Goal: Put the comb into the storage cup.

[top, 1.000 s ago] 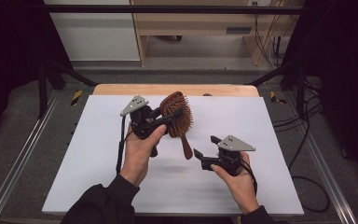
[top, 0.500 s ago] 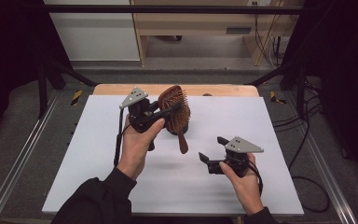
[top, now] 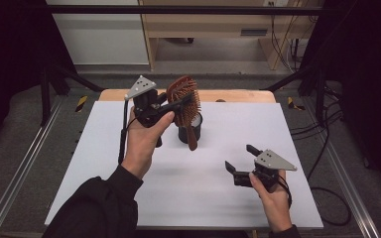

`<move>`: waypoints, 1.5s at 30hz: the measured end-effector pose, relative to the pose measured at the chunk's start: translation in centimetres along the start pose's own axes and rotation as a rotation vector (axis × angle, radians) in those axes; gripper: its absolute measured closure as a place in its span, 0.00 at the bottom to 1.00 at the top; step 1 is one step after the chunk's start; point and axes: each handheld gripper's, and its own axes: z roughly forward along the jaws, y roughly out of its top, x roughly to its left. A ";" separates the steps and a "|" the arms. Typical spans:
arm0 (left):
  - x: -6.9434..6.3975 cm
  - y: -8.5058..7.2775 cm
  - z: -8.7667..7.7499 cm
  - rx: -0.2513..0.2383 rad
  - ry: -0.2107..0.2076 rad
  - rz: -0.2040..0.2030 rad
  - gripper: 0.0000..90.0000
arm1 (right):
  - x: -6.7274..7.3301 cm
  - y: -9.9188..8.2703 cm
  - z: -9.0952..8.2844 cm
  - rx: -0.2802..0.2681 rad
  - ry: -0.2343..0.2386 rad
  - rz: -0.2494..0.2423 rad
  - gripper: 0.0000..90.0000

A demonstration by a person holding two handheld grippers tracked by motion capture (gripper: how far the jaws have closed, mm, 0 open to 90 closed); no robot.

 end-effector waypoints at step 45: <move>3.7 3.4 6.8 -0.037 0.099 0.087 0.57 | -1.3 -1.7 -1.3 -0.001 -0.010 0.059 0.05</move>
